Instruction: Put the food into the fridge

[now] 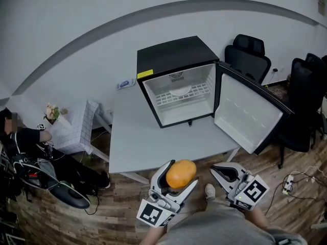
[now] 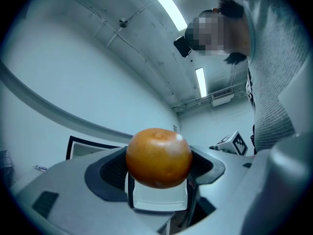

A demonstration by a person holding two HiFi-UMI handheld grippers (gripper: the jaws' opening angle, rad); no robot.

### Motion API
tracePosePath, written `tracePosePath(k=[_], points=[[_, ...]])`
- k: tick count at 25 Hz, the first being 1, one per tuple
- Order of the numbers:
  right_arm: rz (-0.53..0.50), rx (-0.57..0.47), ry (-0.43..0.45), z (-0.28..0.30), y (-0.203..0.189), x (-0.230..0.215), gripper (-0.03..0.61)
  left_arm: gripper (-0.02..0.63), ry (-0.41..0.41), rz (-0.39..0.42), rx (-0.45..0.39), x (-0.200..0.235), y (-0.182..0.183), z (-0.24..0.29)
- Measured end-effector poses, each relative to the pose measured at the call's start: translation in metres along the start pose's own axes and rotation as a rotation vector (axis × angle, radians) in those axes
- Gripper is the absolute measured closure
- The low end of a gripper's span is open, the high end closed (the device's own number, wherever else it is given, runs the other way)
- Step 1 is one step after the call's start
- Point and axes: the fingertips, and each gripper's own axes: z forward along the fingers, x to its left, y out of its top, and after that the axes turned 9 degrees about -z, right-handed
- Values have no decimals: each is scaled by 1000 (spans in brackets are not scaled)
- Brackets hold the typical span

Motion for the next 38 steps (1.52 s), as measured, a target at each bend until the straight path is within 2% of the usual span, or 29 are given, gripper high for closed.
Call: tracePosePath(k=[20,38], points=[[17,-12,12,49,-11,-108,565,250,44,0,14,78,-11,94],[39,-18,0,64,-32,-164,565,250,55,-63,66,126,-44,162]])
